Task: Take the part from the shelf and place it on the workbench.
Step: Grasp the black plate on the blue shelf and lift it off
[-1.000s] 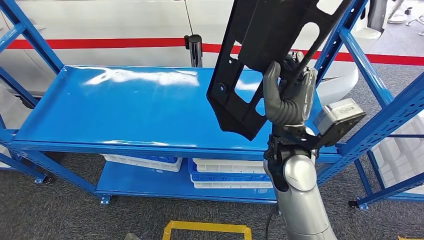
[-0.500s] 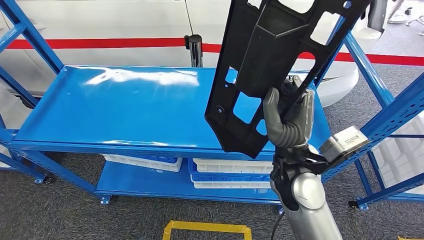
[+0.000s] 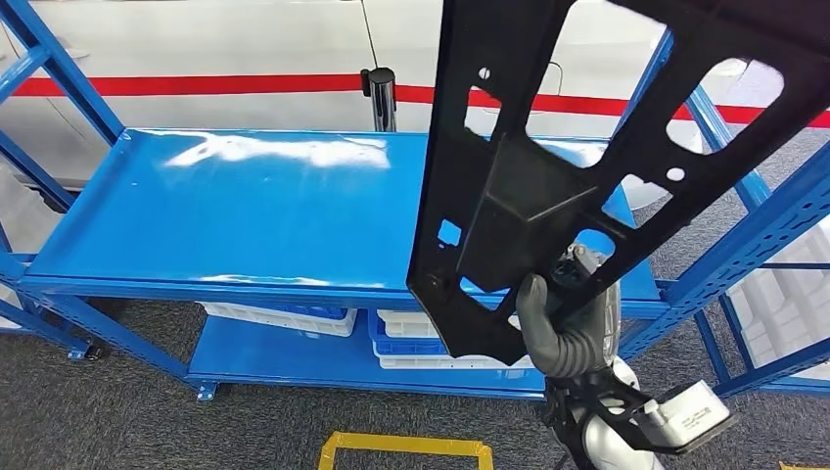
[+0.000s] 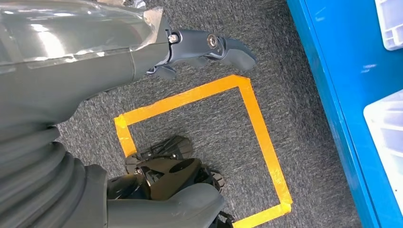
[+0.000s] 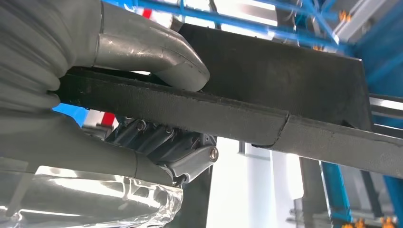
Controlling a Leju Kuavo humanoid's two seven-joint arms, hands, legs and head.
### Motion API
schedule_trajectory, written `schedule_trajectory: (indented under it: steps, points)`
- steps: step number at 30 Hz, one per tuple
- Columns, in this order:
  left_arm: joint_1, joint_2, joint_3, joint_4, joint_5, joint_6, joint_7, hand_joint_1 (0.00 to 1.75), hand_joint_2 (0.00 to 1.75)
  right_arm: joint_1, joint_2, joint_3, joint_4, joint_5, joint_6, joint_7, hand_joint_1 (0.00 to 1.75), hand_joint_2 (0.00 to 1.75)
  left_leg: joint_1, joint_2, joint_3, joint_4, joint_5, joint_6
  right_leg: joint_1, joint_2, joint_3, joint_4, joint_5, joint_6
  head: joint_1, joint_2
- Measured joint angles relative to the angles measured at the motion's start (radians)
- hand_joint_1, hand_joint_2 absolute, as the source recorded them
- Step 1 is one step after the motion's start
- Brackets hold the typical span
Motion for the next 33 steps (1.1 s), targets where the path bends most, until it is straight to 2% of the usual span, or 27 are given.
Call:
schedule_trajectory:
  steps: [2,4,6,7,8,9,10,12,13,14,15,17,18,20,22,23,24,25,26,27,28,29,30,32,33]
  points:
    - [-0.001,0.002,0.000,0.000,0.000,-0.009,-0.001,0.00,1.75,0.014,-0.005,0.012,-0.020,0.019,-0.010,-0.001,1.75,1.75,0.001,0.001,0.008,-0.019,0.016,0.016,0.001,-0.001,0.003,-0.005,0.005,0.008,-0.001,0.000]
    - [-0.006,0.002,0.000,0.000,0.000,-0.017,-0.001,0.00,1.75,0.023,-0.007,0.018,-0.038,0.039,-0.021,0.002,1.75,1.75,0.008,0.005,0.024,-0.055,0.041,0.029,0.006,-0.003,-0.012,0.026,-0.018,0.008,0.002,0.000]
    - [-0.009,0.002,0.000,0.000,0.000,-0.020,-0.001,0.00,1.75,0.036,-0.008,0.022,-0.046,0.053,-0.026,0.006,1.75,1.75,0.014,0.008,0.029,-0.072,0.054,0.032,0.002,-0.005,-0.055,0.132,-0.075,0.002,0.007,0.000]
    - [-0.010,0.002,0.000,0.001,0.001,-0.021,-0.001,0.00,1.75,0.045,-0.008,0.024,-0.047,0.058,-0.026,0.008,1.75,1.75,0.016,0.009,0.026,-0.072,0.056,0.029,-0.004,-0.005,-0.078,0.193,-0.100,0.004,0.008,0.000]
    - [-0.011,0.002,0.000,0.001,0.002,-0.021,0.000,0.00,1.75,0.055,-0.009,0.026,-0.047,0.060,-0.026,0.008,1.75,1.75,0.018,0.010,0.024,-0.071,0.057,0.025,-0.011,-0.006,-0.091,0.232,-0.113,0.012,0.008,0.000]
    - [-0.010,0.002,0.000,0.002,0.004,-0.021,0.000,0.00,1.75,0.063,-0.010,0.028,-0.047,0.061,-0.024,0.008,1.75,1.75,0.022,0.011,0.021,-0.070,0.057,0.019,-0.020,-0.007,-0.085,0.235,-0.112,0.026,0.009,0.000]
    - [-0.010,0.002,0.001,0.002,0.006,-0.021,0.000,0.00,1.75,0.069,-0.010,0.030,-0.047,0.062,-0.022,0.008,1.75,1.75,0.029,0.011,0.019,-0.067,0.057,0.011,-0.029,-0.009,-0.061,0.202,-0.097,0.043,0.008,0.000]
    - [-0.010,0.005,0.001,0.002,0.010,-0.021,0.000,0.00,1.75,0.072,-0.011,0.032,-0.046,0.062,-0.017,0.008,1.75,1.75,0.040,0.010,0.009,-0.050,0.049,-0.012,-0.045,-0.012,0.020,0.078,-0.063,0.079,0.011,0.000]
    - [-0.011,0.006,0.002,0.003,0.012,-0.021,-0.001,0.00,1.75,0.074,-0.010,0.033,-0.046,0.063,-0.015,0.008,1.75,1.75,0.041,0.009,0.002,-0.037,0.043,-0.024,-0.046,-0.009,0.044,0.043,-0.052,0.087,0.014,0.000]
    - [-0.011,0.007,0.002,0.003,0.013,-0.021,-0.001,0.00,1.75,0.075,-0.010,0.034,-0.046,0.063,-0.013,0.008,1.75,1.75,0.039,0.007,-0.005,-0.023,0.038,-0.035,-0.046,-0.005,0.055,0.026,-0.056,0.084,0.016,0.000]
    - [-0.011,0.008,0.002,0.003,0.014,-0.021,-0.001,0.00,1.75,0.076,-0.009,0.035,-0.045,0.064,-0.012,0.008,1.75,1.75,0.037,0.004,-0.011,-0.012,0.034,-0.042,-0.044,0.002,0.051,0.035,-0.064,0.074,0.015,0.000]
    - [-0.011,0.007,0.002,0.003,0.016,-0.021,-0.001,0.00,1.75,0.077,-0.006,0.035,-0.045,0.066,-0.011,0.008,1.75,1.75,0.041,0.000,-0.019,0.002,0.029,-0.048,-0.047,0.003,0.038,0.044,-0.072,0.050,0.008,0.000]
    - [-0.011,0.007,0.003,0.003,0.017,-0.022,-0.001,0.00,1.75,0.076,-0.005,0.036,-0.044,0.069,-0.010,0.008,1.75,1.75,0.045,0.000,-0.026,0.015,0.017,-0.048,-0.047,0.002,0.034,0.047,-0.070,0.041,0.004,0.000]
    - [-0.012,0.006,0.003,0.003,0.020,-0.025,-0.001,0.00,1.75,0.073,0.000,0.036,-0.044,0.076,-0.009,0.012,1.75,1.75,0.047,0.003,-0.059,0.093,-0.040,-0.045,-0.038,0.001,0.026,0.047,-0.062,0.026,0.002,0.000]
    - [-0.012,0.005,0.004,0.003,0.022,-0.027,0.000,0.00,1.75,0.071,0.007,0.036,-0.043,0.084,-0.002,0.027,1.75,1.75,0.041,0.004,-0.116,0.227,-0.115,-0.039,-0.024,0.000,0.016,0.046,-0.055,0.013,0.001,0.000]
    - [-0.013,0.005,0.005,0.003,0.023,-0.028,0.001,0.00,1.75,0.070,0.010,0.036,-0.042,0.086,0.006,0.039,1.75,1.75,0.036,0.004,-0.138,0.281,-0.136,-0.033,-0.015,0.000,0.010,0.047,-0.051,0.008,0.001,0.000]
    - [-0.013,0.004,0.007,0.003,0.023,-0.029,0.003,0.00,1.75,0.069,0.014,0.037,-0.040,0.086,0.016,0.054,1.75,1.75,0.029,0.003,-0.146,0.304,-0.138,-0.023,-0.006,-0.001,0.005,0.047,-0.047,0.001,0.001,0.000]
    - [-0.013,0.004,0.008,0.003,0.023,-0.029,0.005,0.00,1.75,0.067,0.016,0.038,-0.037,0.083,0.027,0.069,1.75,1.75,0.021,0.003,-0.135,0.292,-0.123,-0.008,0.004,-0.001,0.000,0.046,-0.043,-0.005,0.001,0.000]
    - [-0.014,0.003,0.010,0.003,0.023,-0.030,0.006,0.00,1.75,0.063,0.020,0.040,-0.033,0.078,0.040,0.083,1.75,1.75,0.009,0.001,-0.107,0.244,-0.096,0.012,0.013,0.000,-0.005,0.046,-0.038,-0.011,0.001,0.000]
    - [-0.015,0.004,0.011,0.003,0.023,-0.031,0.007,0.00,1.75,0.058,0.024,0.042,-0.029,0.073,0.052,0.097,1.75,1.75,-0.006,0.000,-0.067,0.174,-0.071,0.037,0.017,0.000,-0.008,0.046,-0.034,-0.016,0.002,0.000]
    - [-0.017,0.005,0.013,0.002,0.022,-0.032,0.008,0.00,1.75,0.052,0.029,0.044,-0.022,0.066,0.064,0.108,1.75,1.75,-0.019,0.002,-0.031,0.114,-0.053,0.059,0.021,0.000,-0.010,0.044,-0.029,-0.017,0.003,0.000]
    - [-0.019,0.006,0.015,0.002,0.022,-0.033,0.008,0.00,1.75,0.045,0.033,0.046,-0.014,0.061,0.075,0.121,1.75,1.75,-0.031,0.005,-0.006,0.071,-0.039,0.075,0.020,-0.001,-0.010,0.043,-0.024,-0.015,0.005,0.000]
    - [-0.021,0.007,0.017,0.002,0.021,-0.034,0.008,0.00,1.75,0.038,0.037,0.048,-0.002,0.054,0.085,0.134,1.75,1.75,-0.041,0.007,0.006,0.047,-0.034,0.084,0.016,-0.002,-0.010,0.041,-0.020,-0.011,0.005,0.000]
    - [-0.025,0.007,0.019,0.002,0.021,-0.036,0.008,0.00,1.75,0.026,0.047,0.052,0.026,0.038,0.104,0.160,1.75,1.75,-0.048,0.011,0.008,0.023,-0.014,0.088,0.013,-0.005,-0.008,0.032,-0.006,0.002,0.003,0.000]
    - [-0.026,0.006,0.020,0.002,0.021,-0.036,0.007,0.00,1.75,0.020,0.053,0.054,0.042,0.030,0.113,0.169,1.75,1.75,-0.046,0.013,0.012,0.002,0.000,0.086,0.015,-0.007,-0.015,0.035,-0.004,0.006,0.001,0.000]
